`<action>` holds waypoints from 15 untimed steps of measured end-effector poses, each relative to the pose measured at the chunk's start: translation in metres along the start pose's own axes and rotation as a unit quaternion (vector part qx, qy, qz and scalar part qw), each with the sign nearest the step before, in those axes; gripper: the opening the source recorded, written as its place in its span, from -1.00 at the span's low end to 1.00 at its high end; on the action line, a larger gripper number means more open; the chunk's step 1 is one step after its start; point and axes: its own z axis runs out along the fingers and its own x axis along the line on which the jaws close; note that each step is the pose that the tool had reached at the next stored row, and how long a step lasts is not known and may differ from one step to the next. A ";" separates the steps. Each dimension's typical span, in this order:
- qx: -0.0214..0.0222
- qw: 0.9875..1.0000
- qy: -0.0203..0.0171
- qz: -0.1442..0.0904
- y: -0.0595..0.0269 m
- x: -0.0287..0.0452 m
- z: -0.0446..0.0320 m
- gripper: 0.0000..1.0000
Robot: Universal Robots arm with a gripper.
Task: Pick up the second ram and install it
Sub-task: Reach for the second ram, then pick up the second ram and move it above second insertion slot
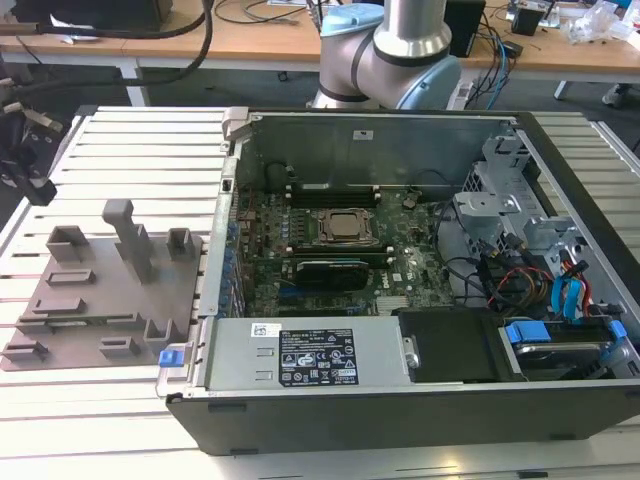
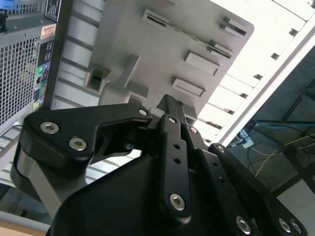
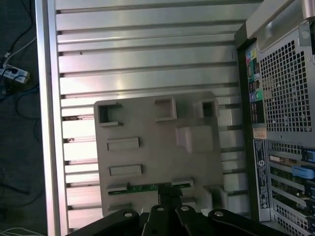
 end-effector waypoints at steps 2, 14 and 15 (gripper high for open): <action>0.001 1.000 0.000 0.000 -0.0083 -0.0004 0.0001 -0.80; -0.001 0.999 0.002 -0.054 -0.0086 -0.0004 0.0001 -0.80; -0.001 0.997 0.003 -0.073 -0.0086 -0.0004 0.0001 -0.80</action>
